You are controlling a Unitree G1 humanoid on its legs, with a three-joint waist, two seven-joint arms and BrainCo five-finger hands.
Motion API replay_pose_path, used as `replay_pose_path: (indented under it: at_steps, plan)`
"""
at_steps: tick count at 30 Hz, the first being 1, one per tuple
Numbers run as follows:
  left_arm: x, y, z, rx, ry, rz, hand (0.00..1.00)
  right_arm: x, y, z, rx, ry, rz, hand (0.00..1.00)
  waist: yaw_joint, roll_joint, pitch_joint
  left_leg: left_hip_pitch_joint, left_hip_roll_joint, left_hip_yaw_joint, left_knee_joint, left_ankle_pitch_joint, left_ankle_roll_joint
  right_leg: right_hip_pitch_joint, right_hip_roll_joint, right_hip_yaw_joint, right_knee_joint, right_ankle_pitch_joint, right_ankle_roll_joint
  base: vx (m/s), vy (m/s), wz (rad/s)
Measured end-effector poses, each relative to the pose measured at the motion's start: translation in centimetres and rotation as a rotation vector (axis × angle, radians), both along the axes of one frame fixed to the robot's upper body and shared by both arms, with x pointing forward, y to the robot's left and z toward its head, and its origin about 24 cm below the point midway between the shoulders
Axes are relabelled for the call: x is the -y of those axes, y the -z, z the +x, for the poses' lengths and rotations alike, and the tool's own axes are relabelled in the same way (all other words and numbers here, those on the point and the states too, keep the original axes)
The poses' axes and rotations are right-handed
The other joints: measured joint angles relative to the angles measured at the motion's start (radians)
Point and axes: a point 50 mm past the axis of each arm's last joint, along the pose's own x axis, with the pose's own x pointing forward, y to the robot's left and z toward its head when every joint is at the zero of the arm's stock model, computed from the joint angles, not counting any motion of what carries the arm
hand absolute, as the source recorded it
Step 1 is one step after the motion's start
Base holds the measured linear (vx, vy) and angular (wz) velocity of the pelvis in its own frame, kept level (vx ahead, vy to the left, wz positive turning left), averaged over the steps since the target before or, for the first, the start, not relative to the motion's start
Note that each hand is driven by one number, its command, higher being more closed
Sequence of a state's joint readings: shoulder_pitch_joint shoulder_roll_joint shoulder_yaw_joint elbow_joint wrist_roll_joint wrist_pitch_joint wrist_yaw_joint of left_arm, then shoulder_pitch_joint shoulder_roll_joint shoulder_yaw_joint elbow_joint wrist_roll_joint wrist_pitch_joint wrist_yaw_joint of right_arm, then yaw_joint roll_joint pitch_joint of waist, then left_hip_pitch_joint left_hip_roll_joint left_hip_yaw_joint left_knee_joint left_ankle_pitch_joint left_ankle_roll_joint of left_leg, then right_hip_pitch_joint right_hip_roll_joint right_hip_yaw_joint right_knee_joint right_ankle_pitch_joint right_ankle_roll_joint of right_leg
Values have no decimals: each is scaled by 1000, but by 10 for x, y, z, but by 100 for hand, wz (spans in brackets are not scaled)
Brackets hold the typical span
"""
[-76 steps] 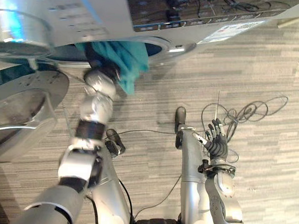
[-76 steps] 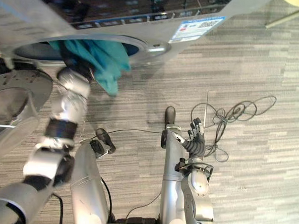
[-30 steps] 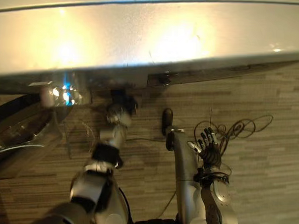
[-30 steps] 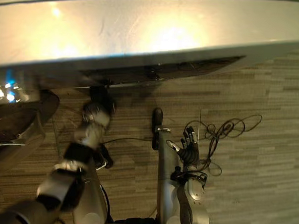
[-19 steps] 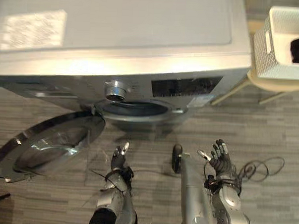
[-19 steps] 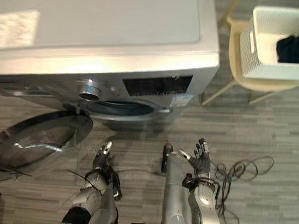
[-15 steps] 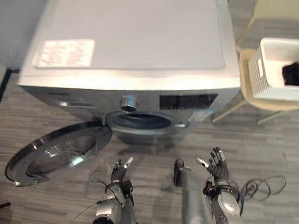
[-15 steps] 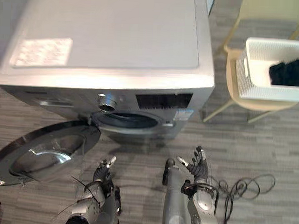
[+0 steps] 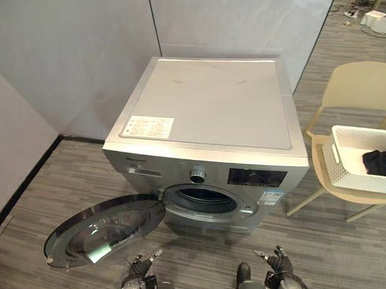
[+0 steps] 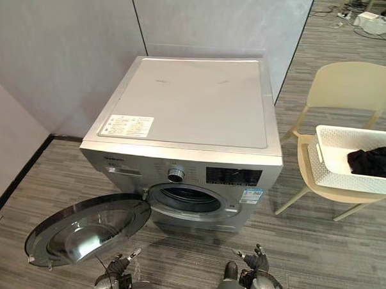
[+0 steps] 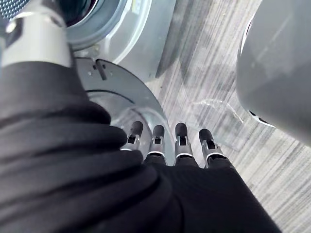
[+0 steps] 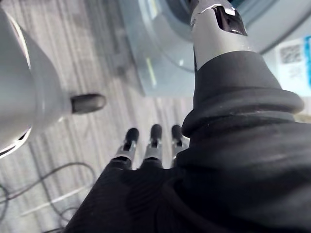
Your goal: Pick up the laundry basket with both hands and put the clothes into the washing machine.
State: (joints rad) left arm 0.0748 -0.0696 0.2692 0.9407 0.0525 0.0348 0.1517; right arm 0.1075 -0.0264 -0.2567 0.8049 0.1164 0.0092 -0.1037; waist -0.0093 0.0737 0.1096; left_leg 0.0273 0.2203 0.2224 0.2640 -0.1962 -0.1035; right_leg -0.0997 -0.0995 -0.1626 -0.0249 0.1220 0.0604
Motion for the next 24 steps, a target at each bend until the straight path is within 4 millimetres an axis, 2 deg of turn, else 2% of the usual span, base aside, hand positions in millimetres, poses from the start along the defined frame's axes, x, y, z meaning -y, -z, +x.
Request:
replay_pose_path:
  at_steps: [1, 2, 3, 4, 7, 8, 10, 11, 12, 13, 14, 15, 16, 17, 18, 19, 20, 21, 22, 23, 24]
  plan:
    - [2, 0, 4, 1, 12, -3, 0, 2, 3, -6, -26, 21, 4, 0, -3, 7, -9, 32, -4, 5, -80, -33, -23, 13, 15, 6, -63, 50, 8, -32, 121, -48]
    - [-1, -2, 9, 11, 17, 6, 0, -4, 7, -9, -47, 31, 26, 0, 5, -25, -7, 39, -19, 32, -96, -27, -24, 9, 8, 28, -81, 82, 10, -46, 113, -46]
    - [-3, -2, 10, 10, 29, 20, 0, -8, 8, -12, -56, 40, 43, 0, 1, -46, -14, 45, -27, 44, -100, -26, -26, 4, 0, 38, -78, 82, 12, -28, 121, -52]
    - [-7, -1, 7, 1, 42, 32, 0, -10, 12, -22, -85, 48, 52, 0, -5, -56, -28, 64, -32, 67, -109, -26, -26, 4, -1, 57, -79, 83, 15, -8, 63, -42]
    - [-9, -4, 15, 19, 81, 41, 0, -8, 13, -30, -101, 59, 47, 0, -10, -72, -43, 118, -43, 138, -125, -29, -28, -3, 11, 120, -77, 90, 16, 61, 45, -72]
    - [-9, -5, 19, 26, 102, 51, 0, -7, 13, -29, -97, 58, 47, 0, -18, -72, -42, 120, -43, 166, -120, -31, -31, -21, 18, 124, -77, 114, 9, 11, -2, -125]
    - [-12, -6, 24, 21, 176, 90, 0, -9, 8, -14, -51, 34, 48, 0, -19, -72, -38, 95, -41, 213, -80, -27, -21, -101, 43, 105, -39, 192, -47, -67, -50, -139]
    - [-12, -5, 26, 1, 250, 104, 0, -6, 5, -2, -20, 17, 38, 0, -27, -53, -14, 92, -25, 235, -67, -23, 9, -130, 52, 50, -23, 229, -71, -131, -86, -100]
    - [-10, -5, 28, -2, 276, 106, 0, -4, 6, -3, -30, 17, 34, 0, -34, -26, 2, 102, -17, 246, -71, -22, 12, -150, 45, 0, 31, 175, -104, -93, -101, -72]
    - [-7, -7, 34, 5, 312, 120, 0, 3, 6, -6, -43, 51, 36, 0, -40, -23, 13, 143, -19, 253, -90, -25, 7, -209, -2, -104, 300, -50, -156, -67, -119, -1]
    - [-10, -9, 37, 11, 340, 142, 0, 10, 6, -8, -52, 61, 18, 0, -48, -19, 23, 157, -22, 245, -74, -28, -3, -241, -67, -148, 486, -142, -155, -6, -92, 21]
    - [-14, -10, 39, 16, 340, 153, 0, 12, 8, -12, -70, 60, 10, 0, -55, -37, 22, 160, -40, 232, -57, -28, -15, -233, -69, -156, 508, -150, -141, -58, -112, 11]
    - [-20, -9, 35, -1, 331, 163, 0, 10, 10, -14, -89, 39, 10, 0, -48, -53, 27, 151, -54, 178, -45, -45, -8, -205, -47, -147, 465, -151, -134, -157, -131, -50]
    - [-23, -7, 30, -13, 314, 157, 0, 13, 7, -6, -71, 29, -5, 0, -16, -18, 15, 129, -79, 95, -65, -64, 36, -168, -14, -106, 343, -144, -84, -262, -115, -99]
    - [-18, -7, 31, 3, 307, 138, 0, 26, 4, 1, -67, 52, -27, 0, -9, 38, 21, 101, -27, 103, -85, -65, 3, -234, -11, -130, 551, -216, -143, -237, -165, -63]
    - [-18, -7, 31, 2, 336, 150, 0, 30, 7, -9, -109, 70, -20, 0, -34, 14, 18, 95, -38, 106, -92, -41, -15, -250, -138, -137, 797, -318, -135, -125, -173, -11]
    - [-19, -7, 28, -6, 351, 155, 0, 32, 9, -17, -139, 73, -23, 0, -36, 13, 6, 95, -38, 95, -99, -32, -21, -222, -181, -120, 809, -339, -84, 25, -328, 24]
    - [-23, -5, 21, -27, 364, 165, 0, 30, 14, -27, -187, 57, -20, 0, -27, -13, -7, 101, -33, 98, -110, -18, -47, -150, -236, -80, 735, -358, 51, 93, -315, -4]
    - [-31, -4, 17, -42, 362, 182, 0, 27, 15, -27, -197, 43, -14, 0, -26, -31, -16, 104, -32, 103, -112, -10, -62, -112, -255, -72, 651, -376, 102, 154, -439, -47]
    - [-36, -3, 12, -62, 356, 189, 0, 25, 15, -23, -193, 26, -16, 0, -20, -42, -13, 102, -6, 116, -119, 11, -97, -65, -218, -78, 524, -411, 167, 155, -444, -51]
    - [-31, 0, 5, -83, 353, 169, 0, 28, 12, -16, -179, 16, -30, 0, -28, -18, -16, 97, 53, 115, -118, 48, -116, -51, -151, -91, 495, -397, 152, 130, -430, -46]
